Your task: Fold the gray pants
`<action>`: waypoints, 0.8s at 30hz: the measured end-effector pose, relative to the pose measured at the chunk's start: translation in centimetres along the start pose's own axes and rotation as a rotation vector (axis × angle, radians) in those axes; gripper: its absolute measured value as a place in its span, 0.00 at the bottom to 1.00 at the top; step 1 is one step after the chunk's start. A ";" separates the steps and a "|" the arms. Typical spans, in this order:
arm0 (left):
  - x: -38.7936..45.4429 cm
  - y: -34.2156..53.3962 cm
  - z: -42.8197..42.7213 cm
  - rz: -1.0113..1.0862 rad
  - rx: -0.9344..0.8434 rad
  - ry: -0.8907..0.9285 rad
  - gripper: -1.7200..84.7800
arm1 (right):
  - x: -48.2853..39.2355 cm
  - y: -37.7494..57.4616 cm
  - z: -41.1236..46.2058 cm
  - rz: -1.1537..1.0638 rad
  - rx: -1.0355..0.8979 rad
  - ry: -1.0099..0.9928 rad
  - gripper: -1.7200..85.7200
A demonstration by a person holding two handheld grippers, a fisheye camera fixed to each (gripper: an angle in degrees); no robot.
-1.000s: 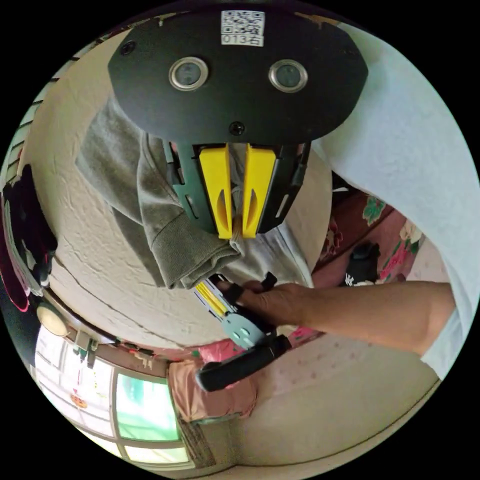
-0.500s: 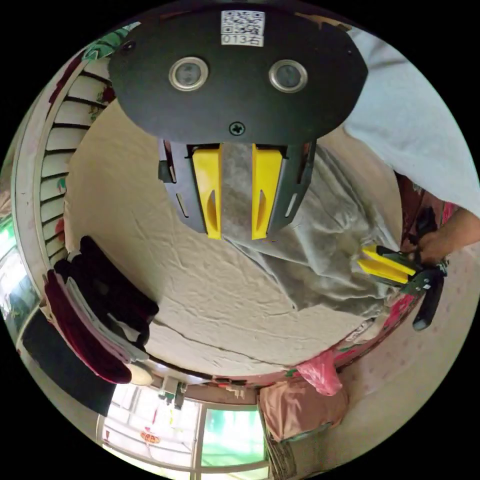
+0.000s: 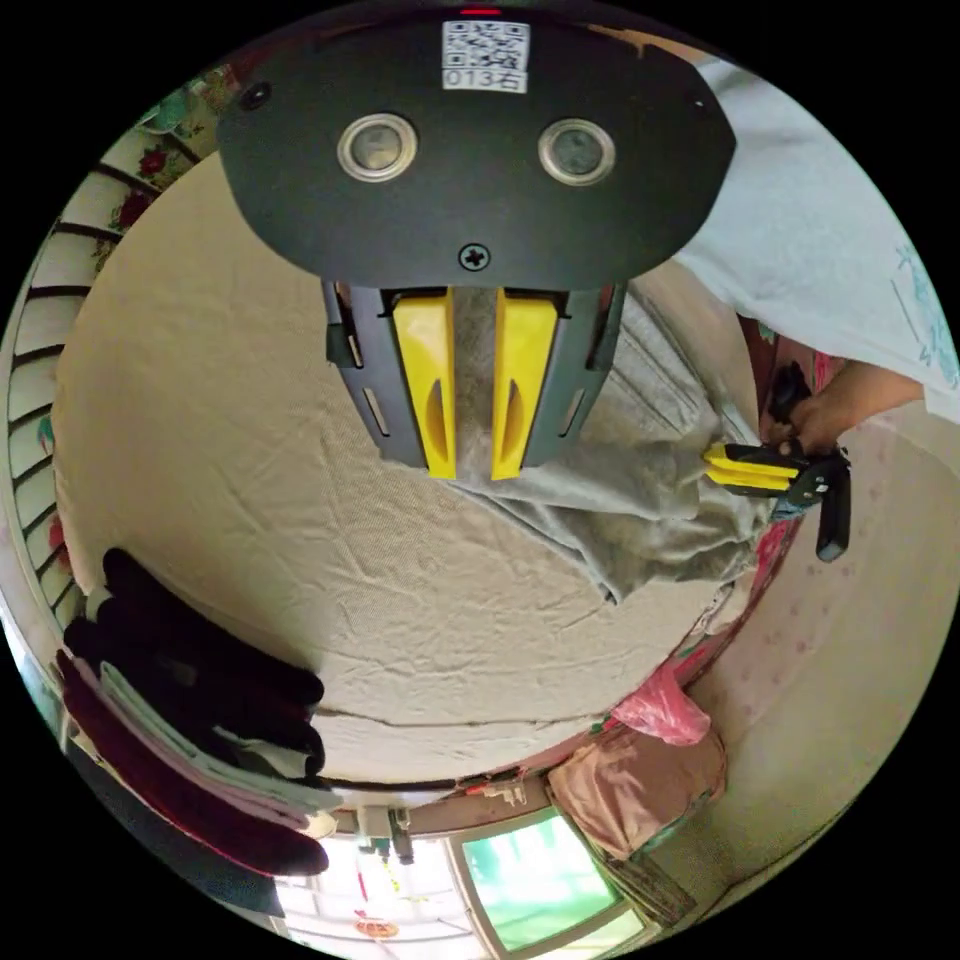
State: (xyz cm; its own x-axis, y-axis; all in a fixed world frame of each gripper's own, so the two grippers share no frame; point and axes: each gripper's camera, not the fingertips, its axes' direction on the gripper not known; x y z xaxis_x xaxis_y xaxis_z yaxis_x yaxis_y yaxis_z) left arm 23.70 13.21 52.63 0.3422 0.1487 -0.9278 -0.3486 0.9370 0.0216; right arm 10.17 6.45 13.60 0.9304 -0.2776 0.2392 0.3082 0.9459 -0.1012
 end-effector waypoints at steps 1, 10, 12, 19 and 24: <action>0.1 0.5 -1.7 -0.007 0.030 -0.037 0.03 | -0.1 0.2 -1.1 0.004 0.025 0.004 0.09; 9.8 -1.3 -2.9 0.325 0.014 -0.311 0.02 | -8.2 6.2 -1.8 -0.222 -0.156 0.245 0.05; 10.0 -1.5 -1.1 0.310 -0.052 -0.363 0.02 | -9.2 6.8 0.9 -0.249 -0.227 0.303 0.04; 8.8 -0.1 -5.0 0.227 -0.008 -0.296 0.02 | -8.1 4.0 -1.8 -0.217 -0.122 0.201 0.02; 11.5 -1.4 -5.5 0.374 -0.018 -0.351 0.02 | -10.1 -5.5 0.0 -0.321 -0.030 0.169 0.02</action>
State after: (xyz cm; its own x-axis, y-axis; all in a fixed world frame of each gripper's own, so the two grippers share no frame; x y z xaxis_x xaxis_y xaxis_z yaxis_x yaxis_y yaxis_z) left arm 23.32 11.85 39.87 0.4623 0.5725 -0.6771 -0.5173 0.7944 0.3185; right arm -0.90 4.00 11.73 0.8039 -0.5863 0.1002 0.5937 0.8012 -0.0753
